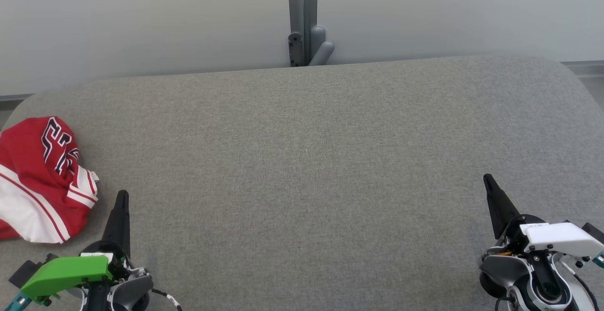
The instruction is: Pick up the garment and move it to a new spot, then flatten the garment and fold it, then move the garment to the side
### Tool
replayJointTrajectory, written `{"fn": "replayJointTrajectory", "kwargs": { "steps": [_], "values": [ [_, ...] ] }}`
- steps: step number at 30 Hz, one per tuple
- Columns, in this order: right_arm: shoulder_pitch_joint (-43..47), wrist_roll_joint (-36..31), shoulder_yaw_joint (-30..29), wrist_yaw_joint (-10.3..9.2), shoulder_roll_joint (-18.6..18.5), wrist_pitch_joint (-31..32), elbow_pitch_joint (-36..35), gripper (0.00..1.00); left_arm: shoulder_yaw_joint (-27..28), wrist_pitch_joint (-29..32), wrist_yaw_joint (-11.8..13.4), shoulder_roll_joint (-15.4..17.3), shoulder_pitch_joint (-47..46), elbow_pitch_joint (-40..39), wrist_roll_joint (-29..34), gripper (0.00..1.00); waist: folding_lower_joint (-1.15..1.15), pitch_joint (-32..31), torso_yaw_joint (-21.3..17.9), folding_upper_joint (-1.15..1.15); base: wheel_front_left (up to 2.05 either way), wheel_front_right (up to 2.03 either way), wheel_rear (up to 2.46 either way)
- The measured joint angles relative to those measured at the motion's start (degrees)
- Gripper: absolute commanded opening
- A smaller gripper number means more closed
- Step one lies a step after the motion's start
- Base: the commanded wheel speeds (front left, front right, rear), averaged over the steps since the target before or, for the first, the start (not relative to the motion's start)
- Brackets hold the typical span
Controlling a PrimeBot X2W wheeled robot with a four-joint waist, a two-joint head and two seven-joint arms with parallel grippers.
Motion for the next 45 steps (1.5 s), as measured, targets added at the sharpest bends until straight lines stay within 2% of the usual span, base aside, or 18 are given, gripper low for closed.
{"fn": "replayJointTrajectory", "kwargs": {
  "steps": [45],
  "values": [
    [0.0,0.0,0.0,0.00,0.0,0.0,0.0,0.00,0.0,0.0,0.0,0.0,0.0,0.0,0.0,0.00,0.00,0.0,0.0,0.00,0.00,0.00,0.00]
  ]
}}
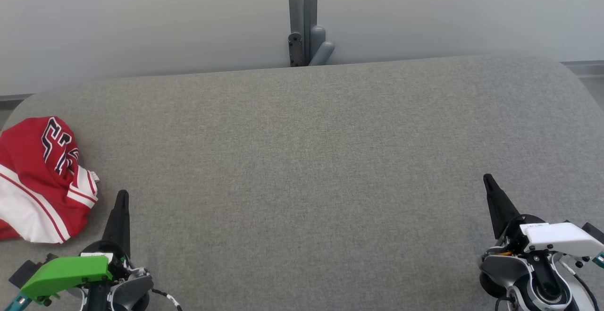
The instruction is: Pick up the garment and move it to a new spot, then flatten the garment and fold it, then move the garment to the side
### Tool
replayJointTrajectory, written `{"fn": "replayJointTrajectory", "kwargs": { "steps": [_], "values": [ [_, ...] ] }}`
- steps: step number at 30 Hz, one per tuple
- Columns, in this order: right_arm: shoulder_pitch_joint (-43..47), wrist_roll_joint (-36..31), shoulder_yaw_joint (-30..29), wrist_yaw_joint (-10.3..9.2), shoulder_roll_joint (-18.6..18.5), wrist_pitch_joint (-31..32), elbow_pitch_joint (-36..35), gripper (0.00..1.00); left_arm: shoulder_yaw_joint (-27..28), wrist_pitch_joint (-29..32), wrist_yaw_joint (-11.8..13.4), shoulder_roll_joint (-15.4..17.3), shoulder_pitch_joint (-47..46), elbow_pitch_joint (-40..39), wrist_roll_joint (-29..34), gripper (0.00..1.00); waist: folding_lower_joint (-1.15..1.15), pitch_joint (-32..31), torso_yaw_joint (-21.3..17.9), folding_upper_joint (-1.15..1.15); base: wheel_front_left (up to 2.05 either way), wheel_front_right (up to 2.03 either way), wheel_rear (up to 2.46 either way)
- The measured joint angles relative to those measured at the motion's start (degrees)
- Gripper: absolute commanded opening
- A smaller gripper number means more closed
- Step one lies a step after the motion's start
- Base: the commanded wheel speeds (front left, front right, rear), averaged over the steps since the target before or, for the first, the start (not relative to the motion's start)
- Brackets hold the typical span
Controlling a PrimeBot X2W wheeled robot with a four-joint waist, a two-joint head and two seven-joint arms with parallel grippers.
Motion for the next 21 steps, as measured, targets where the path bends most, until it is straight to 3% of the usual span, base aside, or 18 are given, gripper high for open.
{"fn": "replayJointTrajectory", "kwargs": {
  "steps": [21],
  "values": [
    [0.0,0.0,0.0,0.00,0.0,0.0,0.0,0.00,0.0,0.0,0.0,0.0,0.0,0.0,0.0,0.00,0.00,0.0,0.0,0.00,0.00,0.00,0.00]
  ]
}}
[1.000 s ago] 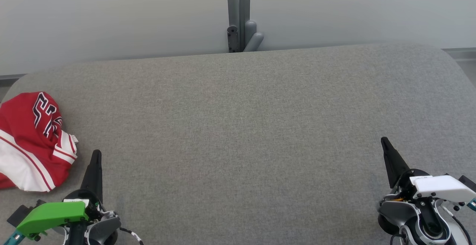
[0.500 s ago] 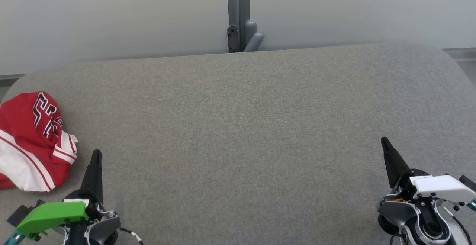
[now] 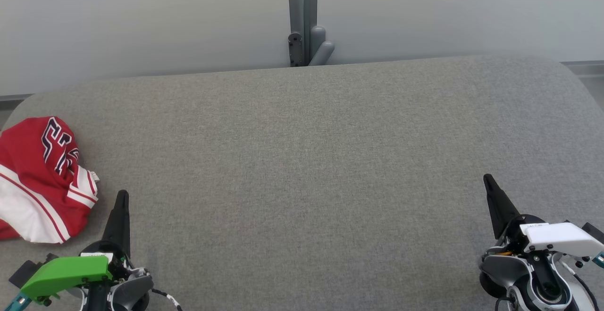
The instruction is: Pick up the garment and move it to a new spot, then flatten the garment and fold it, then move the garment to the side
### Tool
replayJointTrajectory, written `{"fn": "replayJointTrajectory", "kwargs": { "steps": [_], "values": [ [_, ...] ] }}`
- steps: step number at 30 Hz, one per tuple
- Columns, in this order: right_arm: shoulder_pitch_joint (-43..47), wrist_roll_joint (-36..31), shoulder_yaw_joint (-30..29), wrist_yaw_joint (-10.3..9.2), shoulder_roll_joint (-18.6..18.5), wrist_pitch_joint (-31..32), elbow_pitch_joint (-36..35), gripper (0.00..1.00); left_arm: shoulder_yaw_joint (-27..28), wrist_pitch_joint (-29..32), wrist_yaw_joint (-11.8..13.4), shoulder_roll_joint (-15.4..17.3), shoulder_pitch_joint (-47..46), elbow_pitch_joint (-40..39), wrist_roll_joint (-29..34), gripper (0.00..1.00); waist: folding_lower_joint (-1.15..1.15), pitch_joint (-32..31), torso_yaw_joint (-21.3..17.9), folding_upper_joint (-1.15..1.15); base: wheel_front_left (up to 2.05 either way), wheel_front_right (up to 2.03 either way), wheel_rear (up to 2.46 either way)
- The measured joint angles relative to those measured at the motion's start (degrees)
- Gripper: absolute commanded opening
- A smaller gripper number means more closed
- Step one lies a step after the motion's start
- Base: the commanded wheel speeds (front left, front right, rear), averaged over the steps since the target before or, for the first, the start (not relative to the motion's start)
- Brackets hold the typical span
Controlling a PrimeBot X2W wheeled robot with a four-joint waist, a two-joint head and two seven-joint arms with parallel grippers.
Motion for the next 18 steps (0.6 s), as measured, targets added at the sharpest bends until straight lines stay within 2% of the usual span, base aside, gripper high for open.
{"fn": "replayJointTrajectory", "kwargs": {
  "steps": [11,12,18],
  "values": [
    [0.0,0.0,0.0,0.00,0.0,0.0,0.0,0.00,0.0,0.0,0.0,0.0,0.0,0.0,0.0,0.00,0.00,0.0,0.0,0.00,0.00,0.00,0.00],
    [0.0,0.0,0.0,0.00,0.1,0.0,0.4,1.00,0.0,0.0,0.0,-0.1,0.1,0.3,0.0,1.00,0.00,0.0,0.0,0.00,0.00,0.00,0.00],
    [1.6,-0.4,0.4,-0.01,0.5,-0.3,2.3,1.00,-0.2,-0.6,0.1,-0.4,1.2,2.7,0.2,1.00,0.00,0.0,0.0,0.00,0.00,0.00,0.00]
  ]
}}
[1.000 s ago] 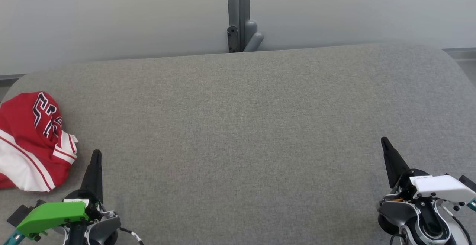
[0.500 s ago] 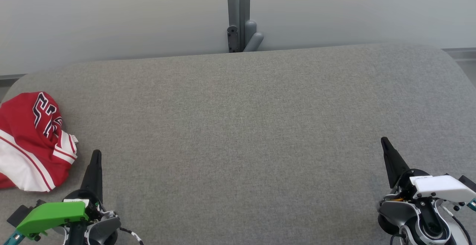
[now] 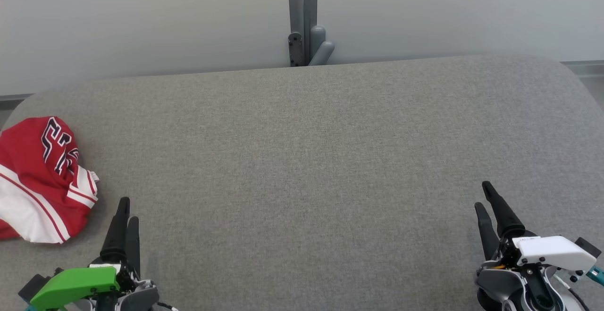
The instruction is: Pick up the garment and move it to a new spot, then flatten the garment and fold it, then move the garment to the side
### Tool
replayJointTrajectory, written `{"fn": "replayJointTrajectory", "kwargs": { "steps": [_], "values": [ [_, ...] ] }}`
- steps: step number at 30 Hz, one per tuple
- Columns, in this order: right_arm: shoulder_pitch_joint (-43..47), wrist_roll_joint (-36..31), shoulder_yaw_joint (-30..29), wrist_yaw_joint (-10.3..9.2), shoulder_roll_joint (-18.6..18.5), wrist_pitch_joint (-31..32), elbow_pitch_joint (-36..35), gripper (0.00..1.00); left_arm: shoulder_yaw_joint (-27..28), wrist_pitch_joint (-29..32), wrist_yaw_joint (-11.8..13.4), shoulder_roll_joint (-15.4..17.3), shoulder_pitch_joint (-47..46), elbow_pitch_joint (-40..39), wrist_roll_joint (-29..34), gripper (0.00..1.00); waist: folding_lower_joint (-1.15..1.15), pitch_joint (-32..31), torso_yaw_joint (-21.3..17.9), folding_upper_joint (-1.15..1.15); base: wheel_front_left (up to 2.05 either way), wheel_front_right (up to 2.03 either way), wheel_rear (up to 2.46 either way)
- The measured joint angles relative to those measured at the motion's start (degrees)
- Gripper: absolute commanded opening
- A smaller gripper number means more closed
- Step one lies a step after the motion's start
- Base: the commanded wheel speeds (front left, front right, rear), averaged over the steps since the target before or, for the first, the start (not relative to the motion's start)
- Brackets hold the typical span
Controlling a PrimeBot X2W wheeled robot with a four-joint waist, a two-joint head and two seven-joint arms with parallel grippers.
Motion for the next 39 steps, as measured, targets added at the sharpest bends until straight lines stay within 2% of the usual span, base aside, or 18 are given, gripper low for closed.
{"fn": "replayJointTrajectory", "kwargs": {
  "steps": [8,21,39],
  "values": [
    [0.0,-4.7,1.8,0.00,-0.7,-2.5,0.3,1.00,-0.5,-2.3,0.0,0.0,0.0,0.8,6.0,1.00,0.00,0.1,0.0,0.00,0.00,0.00,0.00],
    [-0.4,-21.8,2.5,0.00,-0.8,-5.9,1.0,1.00,-1.8,-5.9,0.3,0.0,-0.1,1.2,25.1,1.00,0.00,0.4,0.0,0.00,0.00,0.00,0.00],
    [-0.7,-38.1,3.9,0.00,-0.8,-9.4,1.0,1.00,-4.5,-9.5,1.1,0.1,-0.5,3.0,42.1,1.00,0.00,0.9,-0.4,0.00,0.00,0.00,0.00]
  ]
}}
